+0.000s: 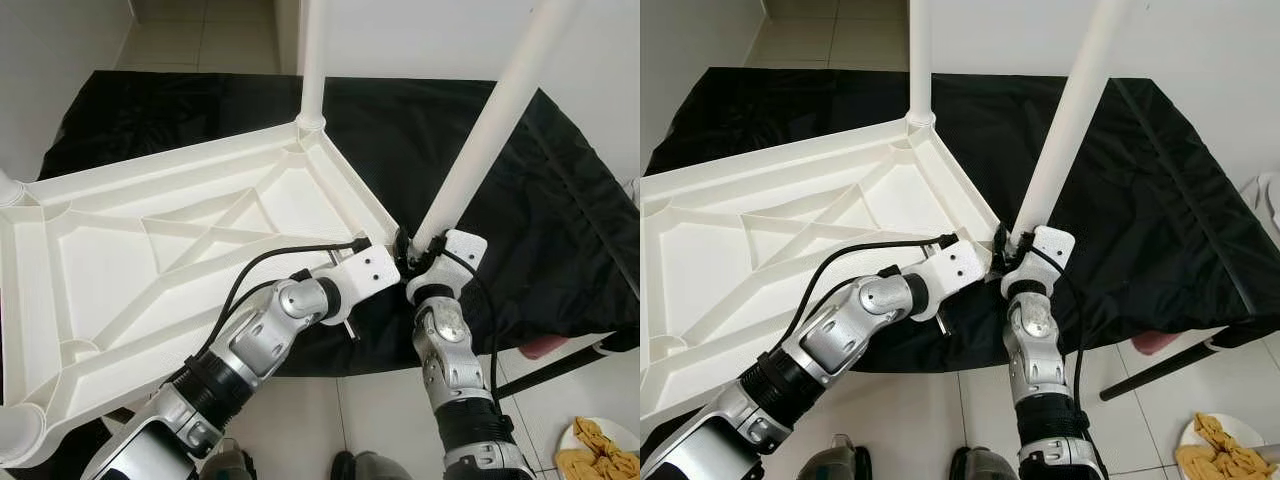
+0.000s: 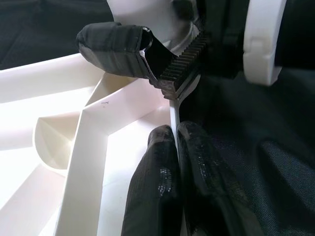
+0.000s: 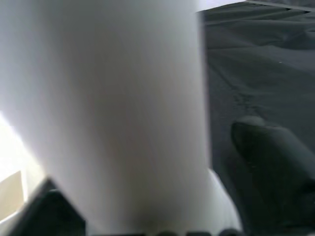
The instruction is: Building children table
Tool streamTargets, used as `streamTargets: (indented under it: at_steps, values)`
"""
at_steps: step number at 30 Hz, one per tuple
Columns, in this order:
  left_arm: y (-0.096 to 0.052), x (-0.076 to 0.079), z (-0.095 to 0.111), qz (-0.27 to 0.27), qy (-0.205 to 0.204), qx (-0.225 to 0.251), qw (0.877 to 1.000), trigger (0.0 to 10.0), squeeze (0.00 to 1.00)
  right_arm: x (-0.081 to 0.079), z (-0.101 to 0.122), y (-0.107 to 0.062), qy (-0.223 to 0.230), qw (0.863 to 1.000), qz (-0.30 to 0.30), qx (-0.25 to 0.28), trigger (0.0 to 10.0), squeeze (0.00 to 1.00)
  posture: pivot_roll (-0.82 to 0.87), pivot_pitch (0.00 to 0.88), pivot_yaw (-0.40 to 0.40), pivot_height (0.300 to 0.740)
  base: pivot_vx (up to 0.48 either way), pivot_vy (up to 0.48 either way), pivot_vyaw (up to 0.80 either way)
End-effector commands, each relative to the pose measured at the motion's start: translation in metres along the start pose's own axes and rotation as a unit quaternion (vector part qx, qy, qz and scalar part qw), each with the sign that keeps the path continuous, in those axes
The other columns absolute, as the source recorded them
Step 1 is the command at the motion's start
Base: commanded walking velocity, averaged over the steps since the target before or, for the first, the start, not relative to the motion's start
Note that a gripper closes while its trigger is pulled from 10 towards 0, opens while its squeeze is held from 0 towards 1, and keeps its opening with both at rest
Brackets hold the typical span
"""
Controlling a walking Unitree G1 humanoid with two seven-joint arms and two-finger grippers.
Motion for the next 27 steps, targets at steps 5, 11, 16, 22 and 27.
streamTargets:
  at_steps: [5, 11, 16, 22, 27]
  values:
    - [0.001, 0.012, 0.017, -0.056, 0.023, 0.039, 0.997, 10.0, 0.00, 0.025, -0.002, 0.005, 0.011, 1.000, -0.002, -0.017, 10.0, 0.86, 0.04, 0.052, -0.052, 0.740, 0.000, 0.000, 0.00]
    - [0.001, 0.011, 0.018, -0.054, 0.022, 0.040, 0.998, 10.0, 0.00, 0.021, 0.006, 0.011, 0.002, 0.993, 0.117, -0.022, 10.0, 0.00, 0.04, 0.056, -0.050, 0.740, 0.000, 0.000, 0.00]
    - [0.001, 0.011, 0.021, -0.053, 0.023, 0.043, 0.997, 10.0, 0.00, 0.026, 0.010, 0.015, -0.046, 0.970, 0.235, -0.041, 10.0, 0.00, 0.04, 0.064, -0.041, 0.740, 0.000, 0.000, 0.00]
    - [0.001, 0.012, 0.023, -0.056, 0.025, 0.045, 0.997, 10.0, 0.00, 0.028, 0.007, 0.015, -0.085, 0.942, 0.317, -0.065, 10.0, 0.00, 0.05, 0.071, -0.035, 0.740, 0.000, 0.000, 0.00]
    - [0.001, 0.012, 0.024, -0.056, 0.024, 0.045, 0.997, 10.0, 0.00, 0.032, 0.004, 0.015, -0.108, 0.927, 0.349, -0.082, 10.0, 0.00, 0.05, 0.074, -0.036, 0.740, 0.000, 0.000, 0.00]
Point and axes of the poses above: a point about 5 cm out from each wrist's last joint towards the gripper, its own y axis pointing out of the wrist towards the gripper, its own z axis along the axis of the wrist's last joint, x = y × z, the point moved 2 cm from there along y, pointing out of the wrist towards the gripper, and after that the axes turned 1 degree about y, right-handed, at the moved point
